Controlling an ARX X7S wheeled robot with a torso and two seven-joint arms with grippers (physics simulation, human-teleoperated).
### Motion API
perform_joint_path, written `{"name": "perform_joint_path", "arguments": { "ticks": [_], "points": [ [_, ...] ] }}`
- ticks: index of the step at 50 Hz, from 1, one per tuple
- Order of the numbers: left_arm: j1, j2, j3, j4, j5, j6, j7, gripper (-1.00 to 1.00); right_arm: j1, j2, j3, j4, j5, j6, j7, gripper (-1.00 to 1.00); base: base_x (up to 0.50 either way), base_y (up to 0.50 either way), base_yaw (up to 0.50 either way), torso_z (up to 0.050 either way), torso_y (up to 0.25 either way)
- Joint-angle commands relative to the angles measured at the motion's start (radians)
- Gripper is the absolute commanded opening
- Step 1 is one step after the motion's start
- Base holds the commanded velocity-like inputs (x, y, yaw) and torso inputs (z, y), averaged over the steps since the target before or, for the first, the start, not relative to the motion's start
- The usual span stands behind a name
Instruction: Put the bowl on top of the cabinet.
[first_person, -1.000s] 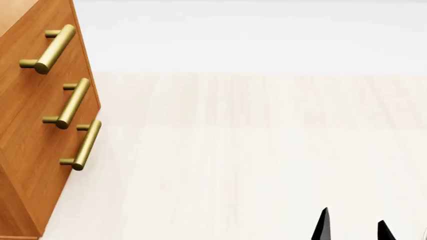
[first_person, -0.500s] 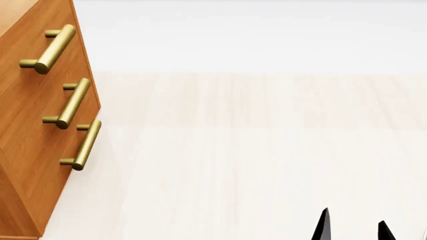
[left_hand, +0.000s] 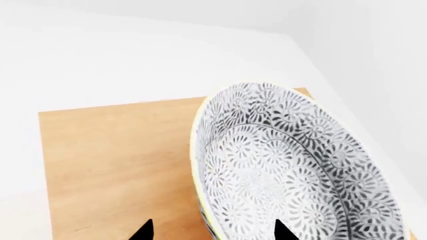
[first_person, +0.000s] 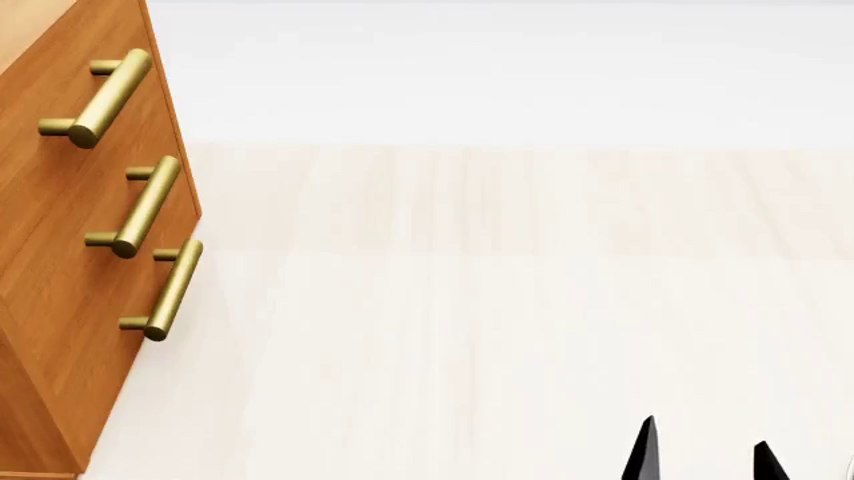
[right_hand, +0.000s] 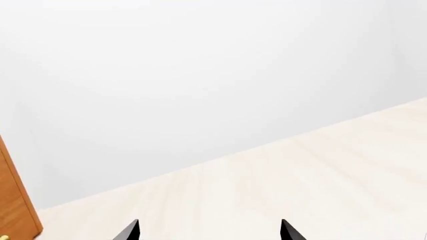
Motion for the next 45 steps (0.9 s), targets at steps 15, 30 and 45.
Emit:
{"name": "perform_joint_path", "arguments": {
  "ticks": [15, 30, 45],
  "points": [
    [-0.013, 0.007, 0.014, -0.001, 0.005, 0.005, -0.014, 1.00, -0.008, 0.002, 0.003, -0.010, 0.000, -0.003, -0.001, 1.00, 0.00, 0.00, 0.00, 0.000, 0.000],
    [-0.152, -0.017, 0.025, 0.158, 0.061, 0.058, -0.043, 1.00, -0.034, 0.013, 0.001, -0.047, -0.004, -0.015, -0.009, 1.00, 0.00, 0.00, 0.00, 0.000, 0.000],
    [-0.269, -0.244, -0.353, 0.650, 0.482, 0.231, -0.316, 1.00, -0.110, 0.039, 0.016, -0.131, -0.022, -0.065, -0.007, 1.00, 0.00, 0.00, 0.00, 0.000, 0.000]
  ]
}}
